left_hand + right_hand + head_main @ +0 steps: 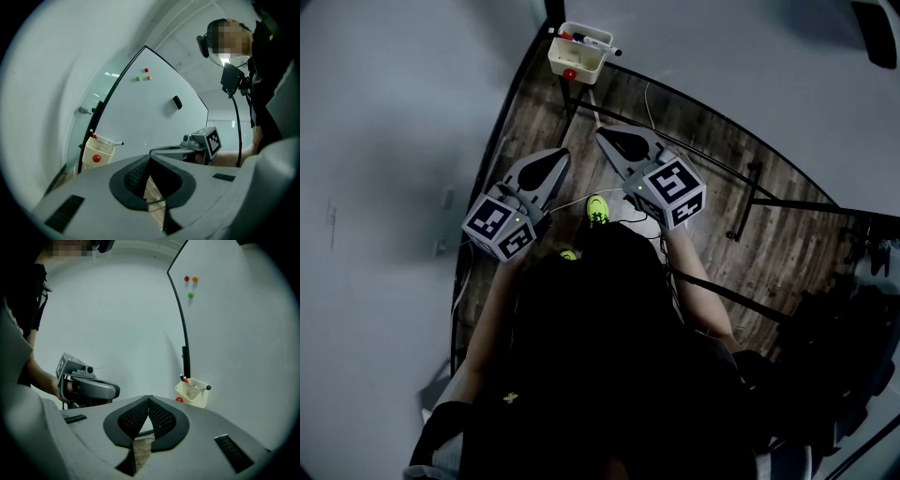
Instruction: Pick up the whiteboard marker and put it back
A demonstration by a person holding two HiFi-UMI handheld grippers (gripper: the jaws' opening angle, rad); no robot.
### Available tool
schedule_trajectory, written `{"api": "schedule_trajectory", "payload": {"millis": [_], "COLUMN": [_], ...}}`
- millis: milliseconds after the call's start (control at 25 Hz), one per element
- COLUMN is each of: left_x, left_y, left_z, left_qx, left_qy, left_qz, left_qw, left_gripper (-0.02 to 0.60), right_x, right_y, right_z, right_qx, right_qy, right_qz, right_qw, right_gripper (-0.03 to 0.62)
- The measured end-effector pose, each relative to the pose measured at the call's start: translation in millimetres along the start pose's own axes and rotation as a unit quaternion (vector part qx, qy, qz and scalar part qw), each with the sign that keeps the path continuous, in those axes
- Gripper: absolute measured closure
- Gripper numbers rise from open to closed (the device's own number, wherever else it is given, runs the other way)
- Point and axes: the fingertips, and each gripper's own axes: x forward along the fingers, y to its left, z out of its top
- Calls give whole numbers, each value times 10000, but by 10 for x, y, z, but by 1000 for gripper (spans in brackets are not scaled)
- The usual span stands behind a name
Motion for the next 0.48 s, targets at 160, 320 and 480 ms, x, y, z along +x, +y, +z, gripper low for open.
{"api": "schedule_trajectory", "payload": {"millis": [160, 320, 480], "left_x": [150, 288, 422], "left_y": [80, 175, 249], "left_z": [63, 143, 249], "left_qx": [-4, 31, 8], "left_qy": [-7, -56, -163], "left_qz": [99, 201, 265], "left_qw": [10000, 9998, 9995], "left_gripper": [568, 568, 568], "right_x": [52, 101, 135], "right_y": [-168, -365, -573], "right_z": [22, 87, 170], "right_qx": [-25, -94, -119], "right_qy": [-4, -99, -187], "right_qz": [32, -11, -52], "right_qw": [10000, 9999, 9997], "right_gripper": [589, 589, 589]}}
